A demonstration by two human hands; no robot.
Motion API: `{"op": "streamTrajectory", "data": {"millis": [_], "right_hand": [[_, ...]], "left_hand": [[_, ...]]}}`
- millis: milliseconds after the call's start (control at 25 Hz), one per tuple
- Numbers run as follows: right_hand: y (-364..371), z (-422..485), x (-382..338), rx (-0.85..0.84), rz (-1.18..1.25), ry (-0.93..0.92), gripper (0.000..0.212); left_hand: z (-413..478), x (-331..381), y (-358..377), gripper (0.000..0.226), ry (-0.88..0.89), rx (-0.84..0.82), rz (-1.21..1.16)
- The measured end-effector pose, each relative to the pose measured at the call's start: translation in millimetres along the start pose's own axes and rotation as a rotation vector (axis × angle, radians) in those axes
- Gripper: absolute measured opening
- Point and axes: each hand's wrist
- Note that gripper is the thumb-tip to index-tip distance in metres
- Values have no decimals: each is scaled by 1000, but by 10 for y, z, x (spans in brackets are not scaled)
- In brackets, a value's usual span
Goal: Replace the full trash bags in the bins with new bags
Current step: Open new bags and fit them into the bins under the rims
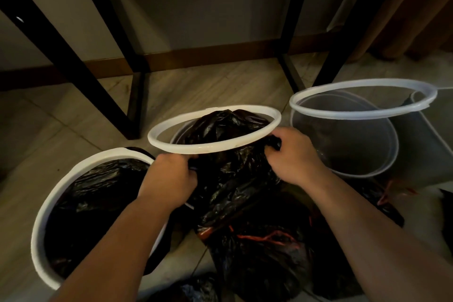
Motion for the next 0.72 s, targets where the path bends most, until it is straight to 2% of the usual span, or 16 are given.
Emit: {"op": "streamTrajectory", "data": {"millis": [80, 160, 240, 280, 400, 440, 520, 600, 640, 720], "right_hand": [[9, -23, -42, 8, 9, -7, 38], [29, 9, -98, -41, -92, 1, 38], [51, 71, -154, -73, -272, 34, 18], [61, 86, -175, -56, -329, 50, 10], [120, 115, -165, 26, -280, 23, 17], [123, 129, -169, 17, -235, 24, 18], [129, 158, -187, -52, -212, 46, 18], [154, 192, -222, -134, -271, 55, 37], [168, 209, -241, -140, -293, 63, 44], [175, 208, -265, -46, -291, 39, 41]], "left_hand": [[65, 11, -51, 18, -58, -55, 1], [150, 84, -75, 9, -56, -223, 61], [211, 135, -62, 11, -33, -326, 130], [237, 129, -65, 15, -32, -307, 158], [239, -2, -105, 20, -36, -49, 134], [220, -55, -102, 26, -45, -15, 99], [219, -100, -96, 28, -76, -72, 101], [294, -91, -111, 22, -75, -152, 92], [335, -66, -128, 21, -65, -146, 45], [372, -26, -132, 24, -26, -8, -85]]}}
Point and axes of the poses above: each hand's wrist, its own z-axis towards the middle knuckle, its own y-axis out of the palm, x = y × z
